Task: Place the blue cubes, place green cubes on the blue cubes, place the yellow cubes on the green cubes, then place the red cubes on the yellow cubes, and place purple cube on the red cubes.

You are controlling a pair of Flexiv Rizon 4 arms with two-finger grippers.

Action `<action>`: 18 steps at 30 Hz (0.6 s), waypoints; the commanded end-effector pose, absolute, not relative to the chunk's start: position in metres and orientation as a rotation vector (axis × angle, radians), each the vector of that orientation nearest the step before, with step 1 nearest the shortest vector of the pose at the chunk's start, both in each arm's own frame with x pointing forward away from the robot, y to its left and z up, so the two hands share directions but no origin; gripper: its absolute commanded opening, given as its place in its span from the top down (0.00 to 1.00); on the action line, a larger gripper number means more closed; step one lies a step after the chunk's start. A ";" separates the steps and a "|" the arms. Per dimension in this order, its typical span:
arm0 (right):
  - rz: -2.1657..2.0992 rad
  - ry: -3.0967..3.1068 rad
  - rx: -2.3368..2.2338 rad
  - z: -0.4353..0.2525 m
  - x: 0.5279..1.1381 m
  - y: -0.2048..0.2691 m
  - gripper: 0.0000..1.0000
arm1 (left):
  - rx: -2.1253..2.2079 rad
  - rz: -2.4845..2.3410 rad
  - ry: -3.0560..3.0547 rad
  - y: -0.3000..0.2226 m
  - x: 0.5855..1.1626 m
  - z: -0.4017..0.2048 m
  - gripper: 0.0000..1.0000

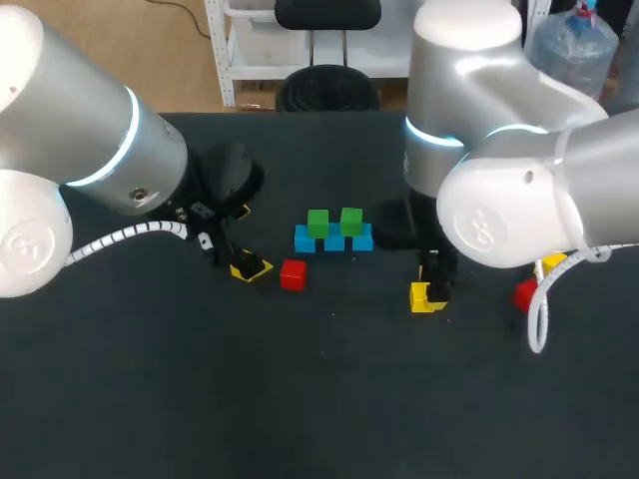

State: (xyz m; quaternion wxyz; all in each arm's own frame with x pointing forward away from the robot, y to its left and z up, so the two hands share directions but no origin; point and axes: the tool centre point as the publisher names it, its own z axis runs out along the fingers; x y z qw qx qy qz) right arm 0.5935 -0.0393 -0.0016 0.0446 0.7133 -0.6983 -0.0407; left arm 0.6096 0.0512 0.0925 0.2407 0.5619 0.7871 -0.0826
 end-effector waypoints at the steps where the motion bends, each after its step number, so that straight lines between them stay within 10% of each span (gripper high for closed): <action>1: -0.122 -2.133 2.182 -0.001 0.593 -0.039 0.59 | 1.538 -0.224 2.156 0.051 0.610 0.093 0.00; 9: -0.124 -2.136 2.186 0.001 0.593 -0.039 1.00 | 1.538 -0.224 2.156 0.051 0.610 0.093 0.00; 18: -0.107 -2.123 2.210 0.023 0.595 -0.033 1.00 | 1.538 -0.224 2.156 0.051 0.610 0.093 0.00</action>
